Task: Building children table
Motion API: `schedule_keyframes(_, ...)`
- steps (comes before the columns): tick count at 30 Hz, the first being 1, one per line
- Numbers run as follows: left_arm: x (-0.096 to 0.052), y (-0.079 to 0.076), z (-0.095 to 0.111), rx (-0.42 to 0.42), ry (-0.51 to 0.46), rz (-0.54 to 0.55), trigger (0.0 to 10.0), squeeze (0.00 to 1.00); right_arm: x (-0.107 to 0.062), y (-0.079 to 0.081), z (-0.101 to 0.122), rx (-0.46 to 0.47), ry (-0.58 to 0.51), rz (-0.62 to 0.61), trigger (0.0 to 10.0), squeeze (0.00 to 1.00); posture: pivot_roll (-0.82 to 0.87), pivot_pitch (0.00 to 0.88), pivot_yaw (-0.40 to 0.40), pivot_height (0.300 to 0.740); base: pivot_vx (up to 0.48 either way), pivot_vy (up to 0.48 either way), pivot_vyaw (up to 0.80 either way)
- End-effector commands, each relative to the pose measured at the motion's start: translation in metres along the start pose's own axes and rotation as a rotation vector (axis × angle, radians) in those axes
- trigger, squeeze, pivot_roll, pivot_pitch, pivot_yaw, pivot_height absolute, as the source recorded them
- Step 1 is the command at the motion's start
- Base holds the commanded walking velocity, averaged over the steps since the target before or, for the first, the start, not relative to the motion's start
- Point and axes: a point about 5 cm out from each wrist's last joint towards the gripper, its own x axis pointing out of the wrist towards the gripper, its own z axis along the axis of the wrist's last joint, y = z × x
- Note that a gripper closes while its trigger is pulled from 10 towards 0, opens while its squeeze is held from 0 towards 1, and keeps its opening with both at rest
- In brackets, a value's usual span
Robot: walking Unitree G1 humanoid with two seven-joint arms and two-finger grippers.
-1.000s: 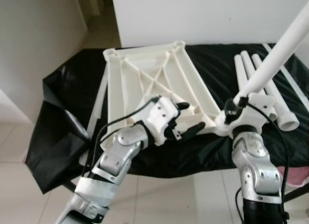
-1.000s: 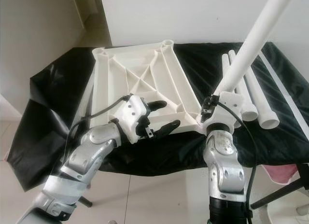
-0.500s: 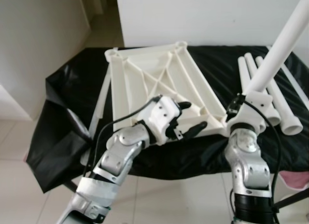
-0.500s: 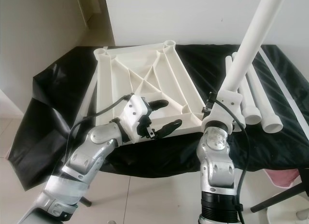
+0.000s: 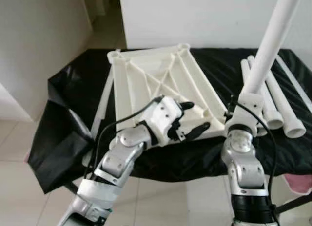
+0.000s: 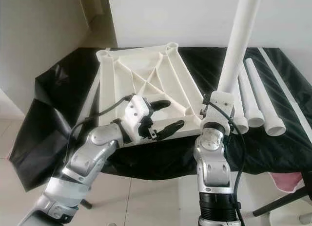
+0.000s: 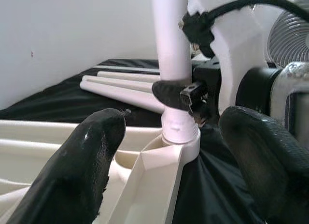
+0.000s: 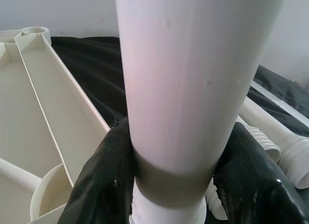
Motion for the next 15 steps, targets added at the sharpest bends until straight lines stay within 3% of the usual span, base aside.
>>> schedule_keyframes(1,-0.0027,0.0002,-0.0012,-0.002,0.011,-0.006,10.0,0.00,-0.0006,-0.0108,-0.0342,-0.078,0.150,-0.046,10.0,0.00,-0.09,0.031,0.033,0.740,0.000,0.000,0.00)
schedule_keyframes(7,-0.0024,-0.0003,-0.0010,-0.004,0.011,-0.007,10.0,0.00,-0.0030,-0.0103,-0.0377,-0.074,0.156,-0.034,10.0,0.00,-0.09,0.037,0.033,0.740,0.000,0.000,0.00)
schedule_keyframes(10,-0.0019,-0.0005,-0.0005,-0.005,0.011,-0.008,10.0,0.00,-0.0028,-0.0128,-0.0422,0.011,0.219,-0.049,10.0,0.00,-0.10,0.041,0.036,0.740,0.000,0.000,0.00)
schedule_keyframes(15,-0.0005,-0.0010,-0.0004,-0.004,0.011,-0.008,10.0,0.00,0.0011,-0.0130,-0.0401,0.061,0.243,-0.068,10.0,0.00,-0.10,0.042,0.035,0.740,0.000,0.000,0.00)
